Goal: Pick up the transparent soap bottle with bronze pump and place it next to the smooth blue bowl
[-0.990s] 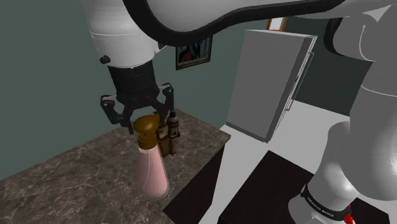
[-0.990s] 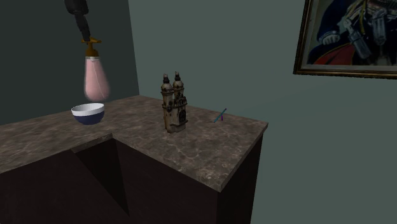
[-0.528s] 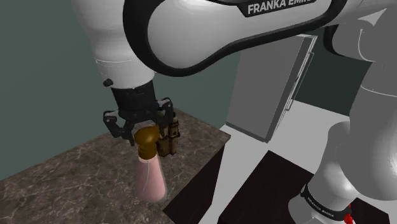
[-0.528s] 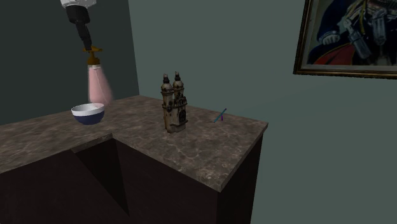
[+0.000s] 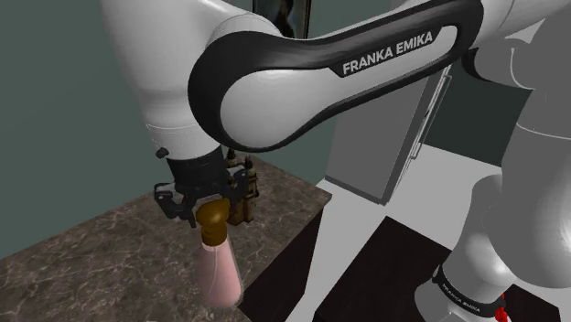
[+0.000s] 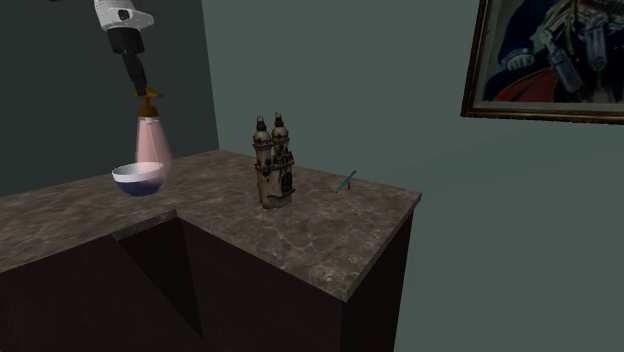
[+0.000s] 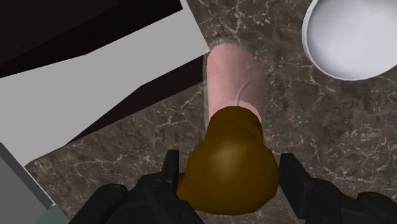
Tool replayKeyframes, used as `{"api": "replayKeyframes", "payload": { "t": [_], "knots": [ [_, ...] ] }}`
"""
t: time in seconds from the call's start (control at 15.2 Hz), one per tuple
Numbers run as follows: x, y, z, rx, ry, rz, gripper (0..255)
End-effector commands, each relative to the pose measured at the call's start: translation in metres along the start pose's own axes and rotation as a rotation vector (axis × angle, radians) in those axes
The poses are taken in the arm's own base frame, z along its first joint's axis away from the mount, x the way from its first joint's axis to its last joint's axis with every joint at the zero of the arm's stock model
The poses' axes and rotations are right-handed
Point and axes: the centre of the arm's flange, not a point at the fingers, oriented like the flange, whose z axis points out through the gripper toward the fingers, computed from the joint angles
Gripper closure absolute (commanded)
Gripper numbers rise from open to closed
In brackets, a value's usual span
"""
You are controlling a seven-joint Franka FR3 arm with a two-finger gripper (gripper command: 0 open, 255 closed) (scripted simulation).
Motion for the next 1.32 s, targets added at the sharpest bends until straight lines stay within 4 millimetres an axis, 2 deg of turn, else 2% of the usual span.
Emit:
{"api": "replayKeyframes", "payload": {
  "t": [0.0, 0.73, 1.25],
  "knots": [
    [0.000, -0.001, 0.012, 0.001, 0.000, 0.000, 255],
    [-0.007, -0.008, 0.069, 0.001, 0.000, 0.000, 255],
    [-0.007, -0.008, 0.071, 0.001, 0.000, 0.000, 255]
  ]
}}
